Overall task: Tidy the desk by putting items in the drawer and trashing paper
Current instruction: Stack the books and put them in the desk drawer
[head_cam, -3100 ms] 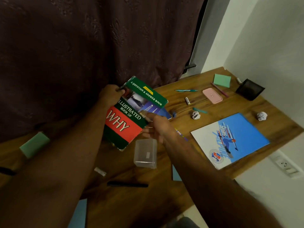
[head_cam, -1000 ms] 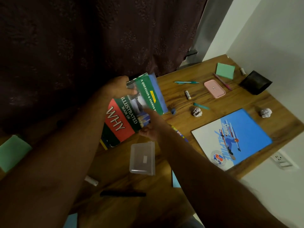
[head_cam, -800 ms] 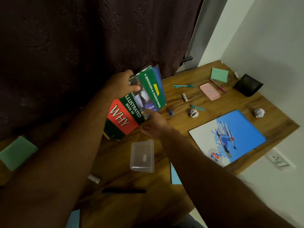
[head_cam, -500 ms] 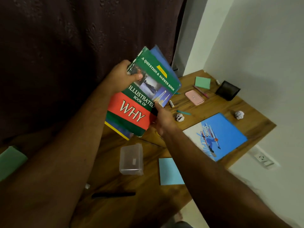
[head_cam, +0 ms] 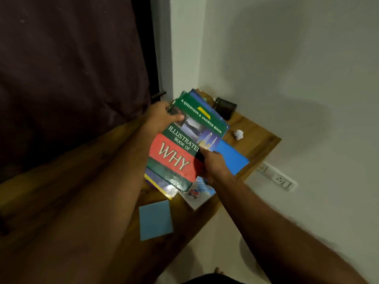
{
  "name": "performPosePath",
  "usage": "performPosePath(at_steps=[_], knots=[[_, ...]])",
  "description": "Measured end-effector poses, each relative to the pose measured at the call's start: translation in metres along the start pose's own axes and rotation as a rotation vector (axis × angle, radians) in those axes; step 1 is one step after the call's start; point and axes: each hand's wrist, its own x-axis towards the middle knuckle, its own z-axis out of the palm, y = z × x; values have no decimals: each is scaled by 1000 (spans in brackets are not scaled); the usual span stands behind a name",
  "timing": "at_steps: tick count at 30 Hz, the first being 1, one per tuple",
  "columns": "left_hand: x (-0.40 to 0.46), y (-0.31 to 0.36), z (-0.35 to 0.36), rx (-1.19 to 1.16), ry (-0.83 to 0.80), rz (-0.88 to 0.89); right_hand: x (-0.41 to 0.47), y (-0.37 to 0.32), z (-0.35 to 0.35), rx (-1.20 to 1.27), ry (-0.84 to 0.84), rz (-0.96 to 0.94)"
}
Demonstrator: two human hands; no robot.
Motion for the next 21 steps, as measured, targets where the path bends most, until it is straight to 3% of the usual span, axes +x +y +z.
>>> performPosePath(at_steps=[9,14,21], knots=[[-7,24,128,136,-155,-106,12,23,-109,45,-97,161],[-13,4,158,126,-249,-166,14,36,-125,4,-168,271],[-5,-24,181,141,-256,-194,22,30,-127,-110,-236,359]])
